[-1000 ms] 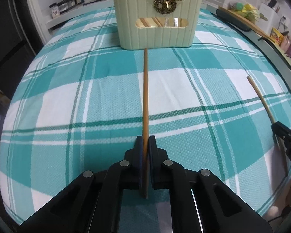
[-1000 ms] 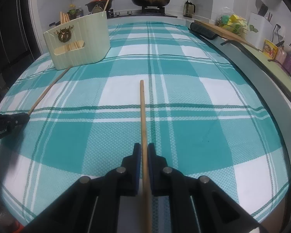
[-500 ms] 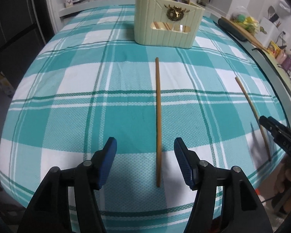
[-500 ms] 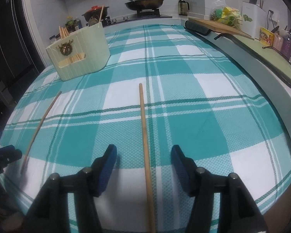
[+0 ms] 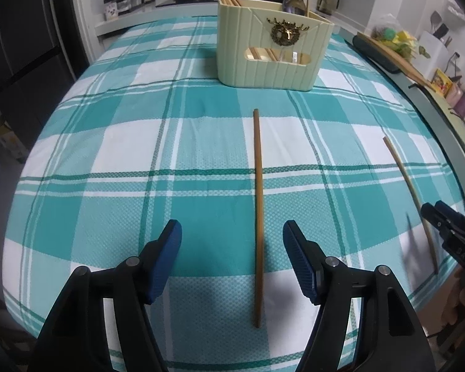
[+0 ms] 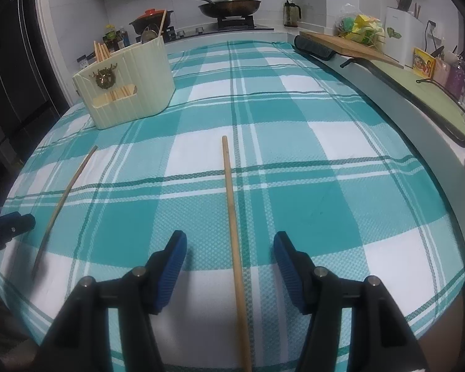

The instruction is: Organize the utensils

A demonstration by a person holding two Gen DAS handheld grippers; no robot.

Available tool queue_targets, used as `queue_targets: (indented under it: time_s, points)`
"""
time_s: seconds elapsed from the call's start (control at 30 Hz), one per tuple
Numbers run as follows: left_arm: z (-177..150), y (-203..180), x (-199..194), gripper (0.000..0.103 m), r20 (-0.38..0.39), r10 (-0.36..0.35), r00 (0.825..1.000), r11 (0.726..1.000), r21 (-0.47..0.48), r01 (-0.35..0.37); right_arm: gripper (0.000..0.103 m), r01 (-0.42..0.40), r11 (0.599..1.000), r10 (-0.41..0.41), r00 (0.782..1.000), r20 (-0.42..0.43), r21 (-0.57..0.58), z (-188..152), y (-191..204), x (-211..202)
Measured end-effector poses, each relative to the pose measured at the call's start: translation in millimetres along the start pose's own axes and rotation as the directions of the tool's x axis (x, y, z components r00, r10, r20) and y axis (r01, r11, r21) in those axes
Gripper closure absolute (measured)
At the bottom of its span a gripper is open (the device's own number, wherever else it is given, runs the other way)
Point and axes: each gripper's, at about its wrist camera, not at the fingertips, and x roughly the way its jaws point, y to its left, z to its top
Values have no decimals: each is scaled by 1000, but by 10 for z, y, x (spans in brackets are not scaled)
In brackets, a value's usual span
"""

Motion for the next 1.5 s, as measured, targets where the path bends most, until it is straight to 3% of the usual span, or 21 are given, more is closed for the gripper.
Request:
queue_targets:
  time_s: [0.47, 0.53, 0.67, 0.87, 0.97, 1.07, 1.13, 1.17, 1.2, 1.23, 1.3, 1.5]
  points:
    - [22, -19, 56, 33, 18, 50, 999, 998, 37, -50, 43, 6, 999, -7, 1000, -9, -32, 21, 89, 41]
    - [52, -11, 75, 33, 15, 40, 999, 998, 51, -41, 43, 9, 999, -10, 1000, -10, -30, 32, 73, 47]
    - [250, 103, 204, 27, -23, -46, 999, 997, 59, 47, 43, 0, 997, -1, 1000, -8, -71, 150, 18, 52]
    - [536, -68, 690, 27, -122, -64, 990, 984, 156, 83, 43, -75, 989, 59, 990, -127, -124, 507, -86, 373]
    - [645, -138, 824, 27, -113, -18, 993, 980, 192, 40, 43, -74, 981, 41, 982, -186, -177, 609, -27, 608]
    - [793, -130, 905, 28, -145, -38, 989, 983, 174, 63, 48, -53, 976, 7, 977, -212, -211, 710, 25, 773]
    - [867, -139, 942, 40, -146, -29, 989, 983, 177, 55, 66, -52, 972, -1, 975, -221, -231, 802, 81, 829]
    - [899, -147, 948, 47, -143, -30, 989, 982, 179, 55, 85, -56, 971, 2, 974, -226, -234, 847, 101, 852]
    - [933, -151, 954, 63, -137, -28, 990, 982, 181, 53, 95, -57, 971, 2, 972, -233, -233, 889, 114, 881]
    - [956, -160, 957, 79, -136, -40, 990, 982, 179, 64, 96, -54, 973, -1, 971, -238, -224, 934, 118, 915]
    - [974, -176, 960, 97, -133, -62, 989, 982, 168, 84, 96, -62, 978, 13, 970, -241, -198, 991, 107, 951]
    - [905, -136, 700, 99, -65, -95, 993, 985, 138, 103, 97, -130, 982, 105, 979, -176, -135, 1052, 125, 761]
